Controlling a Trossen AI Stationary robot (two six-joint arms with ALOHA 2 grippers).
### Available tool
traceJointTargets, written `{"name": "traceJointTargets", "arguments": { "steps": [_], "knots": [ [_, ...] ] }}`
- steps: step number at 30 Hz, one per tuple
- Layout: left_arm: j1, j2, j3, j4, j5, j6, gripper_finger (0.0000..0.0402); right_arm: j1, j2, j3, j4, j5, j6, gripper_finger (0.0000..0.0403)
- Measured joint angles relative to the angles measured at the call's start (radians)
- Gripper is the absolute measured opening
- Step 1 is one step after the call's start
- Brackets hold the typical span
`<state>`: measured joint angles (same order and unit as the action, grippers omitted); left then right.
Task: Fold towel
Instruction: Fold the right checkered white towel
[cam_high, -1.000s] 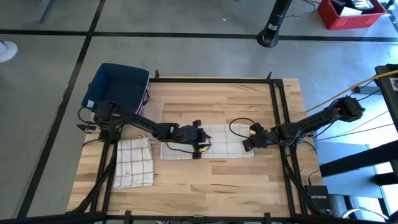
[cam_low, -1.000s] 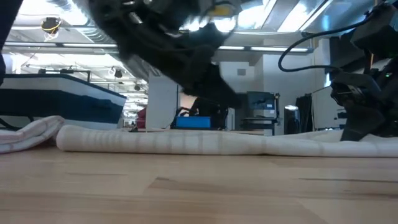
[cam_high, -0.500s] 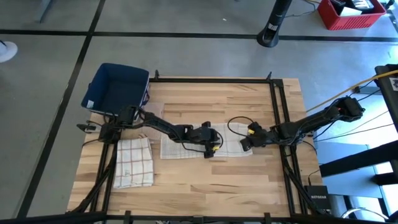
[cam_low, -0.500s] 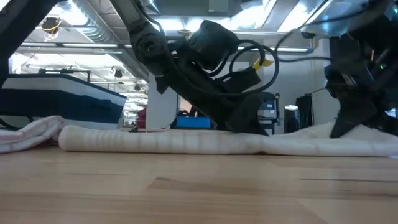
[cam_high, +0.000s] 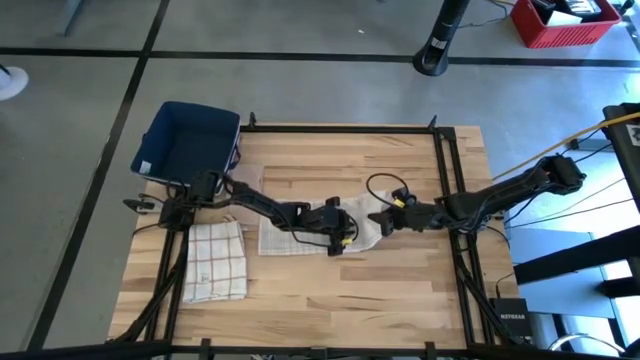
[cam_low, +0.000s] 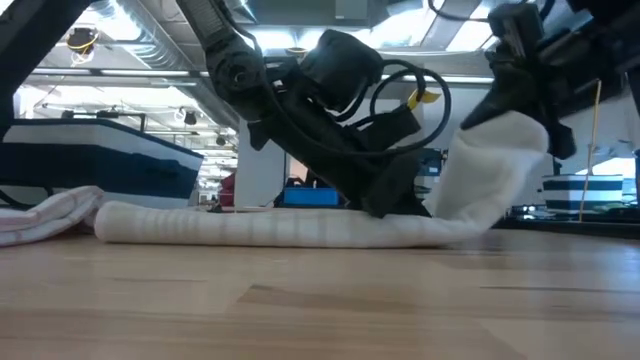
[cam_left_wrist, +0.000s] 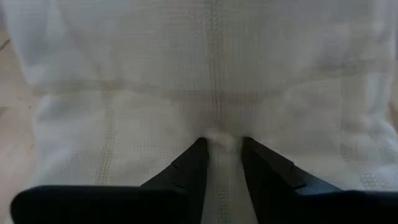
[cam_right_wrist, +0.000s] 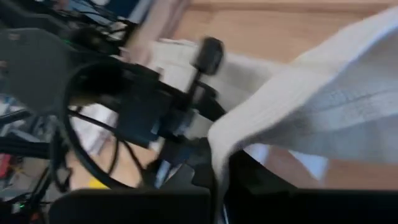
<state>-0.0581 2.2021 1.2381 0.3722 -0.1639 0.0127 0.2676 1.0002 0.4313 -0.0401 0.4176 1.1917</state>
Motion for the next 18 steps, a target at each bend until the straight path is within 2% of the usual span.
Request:
{"name": "traceJointTargets", "arguments": {
  "steps": [5,12,15,18],
  "knots": [
    [-0.001,-0.048,-0.003,-0.039,0.004,0.034,0.0095,0.0,0.042,-0.001,0.093,0.003,-0.061,0.0023],
    [0.0,-0.265,-0.003,-0.355,0.004,0.057,0.0095,0.0,0.06,-0.001,0.099,0.018,-0.095,0.0016],
    [-0.004,-0.311,-0.045,-0.483,0.004,0.022,0.0095,0.0,0.06,-0.002,0.102,0.02,-0.1,0.0019],
    [-0.008,-0.319,-0.126,-0.501,0.005,-0.048,0.0095,0.0,0.06,-0.001,0.102,0.02,-0.099,0.0021]
  ]
}}
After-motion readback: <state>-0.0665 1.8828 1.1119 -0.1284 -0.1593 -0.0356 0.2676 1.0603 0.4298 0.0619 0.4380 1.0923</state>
